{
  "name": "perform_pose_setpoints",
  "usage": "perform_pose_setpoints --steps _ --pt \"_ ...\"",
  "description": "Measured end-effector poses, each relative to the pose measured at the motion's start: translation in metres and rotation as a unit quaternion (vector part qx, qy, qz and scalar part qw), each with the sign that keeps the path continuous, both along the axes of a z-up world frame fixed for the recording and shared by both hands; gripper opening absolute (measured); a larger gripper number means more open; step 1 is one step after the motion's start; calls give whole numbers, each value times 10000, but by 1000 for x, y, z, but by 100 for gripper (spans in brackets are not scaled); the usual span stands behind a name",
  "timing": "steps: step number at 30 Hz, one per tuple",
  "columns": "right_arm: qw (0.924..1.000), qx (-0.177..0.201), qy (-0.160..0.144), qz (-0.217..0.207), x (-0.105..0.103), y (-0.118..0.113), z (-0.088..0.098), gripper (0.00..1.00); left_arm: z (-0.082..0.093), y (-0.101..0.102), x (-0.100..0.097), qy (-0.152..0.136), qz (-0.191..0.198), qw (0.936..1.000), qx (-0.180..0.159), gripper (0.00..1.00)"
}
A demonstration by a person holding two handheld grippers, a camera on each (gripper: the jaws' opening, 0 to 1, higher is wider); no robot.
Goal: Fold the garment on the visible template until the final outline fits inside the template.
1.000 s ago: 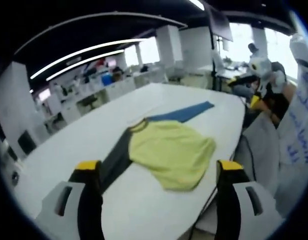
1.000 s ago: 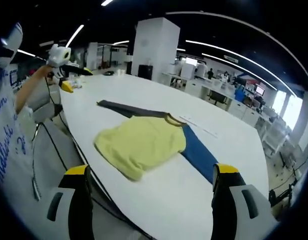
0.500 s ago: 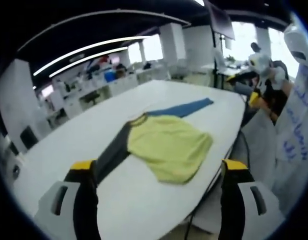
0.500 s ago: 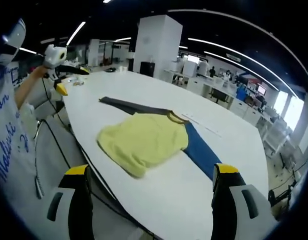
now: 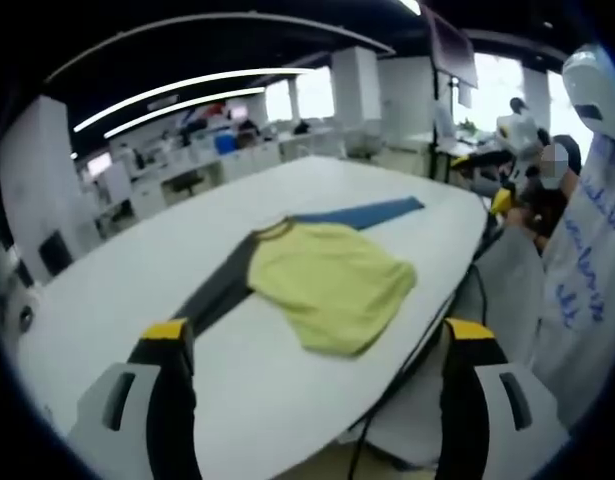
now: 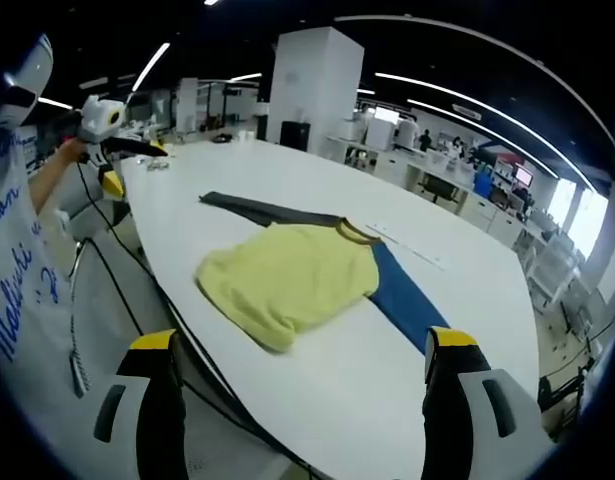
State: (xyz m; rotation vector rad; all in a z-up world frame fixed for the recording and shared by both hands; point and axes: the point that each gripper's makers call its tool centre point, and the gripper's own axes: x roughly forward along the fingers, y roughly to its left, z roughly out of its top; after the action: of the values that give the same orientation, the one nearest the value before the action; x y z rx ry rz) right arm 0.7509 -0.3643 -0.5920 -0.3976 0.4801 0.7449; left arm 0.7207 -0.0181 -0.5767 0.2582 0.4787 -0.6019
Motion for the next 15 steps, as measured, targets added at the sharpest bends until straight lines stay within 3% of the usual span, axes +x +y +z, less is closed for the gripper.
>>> perform_pose_setpoints --steps 15 --pt "10000 -65 -11 50 6 0 0 100 -2 -1 6 -7 -53 10000 -42 96"
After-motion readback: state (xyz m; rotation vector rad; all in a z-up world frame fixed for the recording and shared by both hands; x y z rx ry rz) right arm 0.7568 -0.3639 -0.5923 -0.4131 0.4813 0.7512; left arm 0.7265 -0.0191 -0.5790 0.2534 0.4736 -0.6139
